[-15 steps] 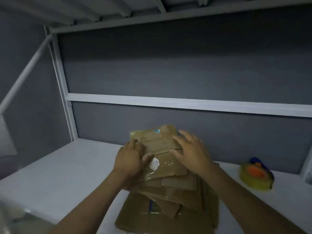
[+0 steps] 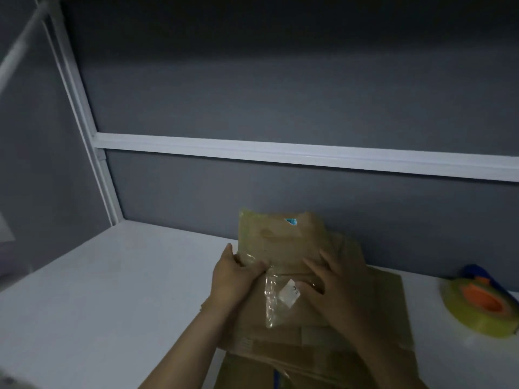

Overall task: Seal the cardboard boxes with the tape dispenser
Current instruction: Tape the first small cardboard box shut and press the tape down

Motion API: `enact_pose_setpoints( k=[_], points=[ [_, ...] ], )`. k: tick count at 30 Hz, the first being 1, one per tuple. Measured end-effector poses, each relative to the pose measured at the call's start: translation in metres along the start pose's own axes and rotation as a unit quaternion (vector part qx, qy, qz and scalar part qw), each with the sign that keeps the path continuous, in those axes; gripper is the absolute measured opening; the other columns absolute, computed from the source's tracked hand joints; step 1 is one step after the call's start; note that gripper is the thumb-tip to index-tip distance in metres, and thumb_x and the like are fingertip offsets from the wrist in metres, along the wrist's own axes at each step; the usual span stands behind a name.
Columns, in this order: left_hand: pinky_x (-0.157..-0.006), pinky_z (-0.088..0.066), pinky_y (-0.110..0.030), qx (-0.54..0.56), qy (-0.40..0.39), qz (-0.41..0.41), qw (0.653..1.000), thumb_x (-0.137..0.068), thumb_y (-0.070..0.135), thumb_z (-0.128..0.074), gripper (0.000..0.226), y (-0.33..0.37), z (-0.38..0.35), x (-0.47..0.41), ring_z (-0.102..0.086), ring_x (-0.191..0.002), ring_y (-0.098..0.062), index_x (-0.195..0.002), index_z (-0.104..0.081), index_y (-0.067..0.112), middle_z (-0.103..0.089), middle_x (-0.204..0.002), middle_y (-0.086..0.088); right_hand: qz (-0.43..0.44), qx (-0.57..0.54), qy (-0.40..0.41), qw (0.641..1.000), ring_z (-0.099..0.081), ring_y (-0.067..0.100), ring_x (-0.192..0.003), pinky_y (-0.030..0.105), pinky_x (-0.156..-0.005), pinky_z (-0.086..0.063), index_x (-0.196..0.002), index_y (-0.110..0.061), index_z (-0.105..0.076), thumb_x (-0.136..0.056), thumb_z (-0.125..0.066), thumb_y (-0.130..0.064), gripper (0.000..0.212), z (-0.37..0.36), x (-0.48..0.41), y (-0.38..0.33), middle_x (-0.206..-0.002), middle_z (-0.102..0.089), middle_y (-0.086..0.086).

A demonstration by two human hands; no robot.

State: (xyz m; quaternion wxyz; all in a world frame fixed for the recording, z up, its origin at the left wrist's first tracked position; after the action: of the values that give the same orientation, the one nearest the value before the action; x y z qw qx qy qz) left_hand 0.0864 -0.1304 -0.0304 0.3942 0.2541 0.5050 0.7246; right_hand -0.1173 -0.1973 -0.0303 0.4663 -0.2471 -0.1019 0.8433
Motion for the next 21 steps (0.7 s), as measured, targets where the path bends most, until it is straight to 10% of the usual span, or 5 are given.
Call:
enact_pose_setpoints(
  k=[6,17,21],
  points=[
    [-0.086,-0.05,-0.027,-0.039,-0.023,-0.033,0.998,-0.079,0.033,-0.077,0.059,0.006,-0.005,-0.006,-0.059,-0.101,-0.012,-0.133,-0.054,0.024,-0.063,-0.124,0.0,-0.067,-0.054,-0.076,0.993,-0.013,0.011,-0.144,0.04,-0.114,-0.025,-0.14,-0.051,-0.032,-0.078,-0.037,-0.078,0.067,-0.039,0.005,0.028,-0.156,-0.008,-0.021],
    [-0.057,-0.05,-0.009,0.119,-0.088,-0.077,0.986,-0.09,0.019,-0.065,0.034,0.068,-0.042,0.002,-0.064,-0.077,0.003,-0.106,-0.051,0.045,-0.064,-0.094,0.02,-0.111,-0.236,-0.029,0.965,-0.026,0.01,-0.139,0.034,-0.111,-0.026,-0.135,-0.042,-0.045,-0.086,-0.05,-0.059,0.052,0.017,-0.007,0.037,-0.152,-0.027,-0.015],
    [-0.075,-0.058,-0.027,0.138,-0.083,-0.103,0.982,-0.086,0.016,-0.069,0.032,0.122,-0.061,0.019,-0.068,-0.077,-0.005,-0.097,-0.053,0.041,-0.069,-0.089,0.013,-0.071,-0.284,-0.044,0.955,-0.033,0.005,-0.133,0.036,-0.11,-0.034,-0.141,-0.045,-0.035,-0.07,-0.039,-0.073,0.077,0.056,-0.011,0.029,-0.146,-0.034,-0.017]
  ],
)
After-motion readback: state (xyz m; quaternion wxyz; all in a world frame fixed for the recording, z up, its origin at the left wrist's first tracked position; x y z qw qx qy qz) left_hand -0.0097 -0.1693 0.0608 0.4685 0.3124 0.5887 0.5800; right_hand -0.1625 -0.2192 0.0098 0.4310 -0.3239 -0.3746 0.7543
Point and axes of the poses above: each hand's wrist, its own x-axis away from the middle knuckle, its own z-axis out of the back of the hand, y = z × x, the point moved 8 cm from there along -x, towards the middle knuckle
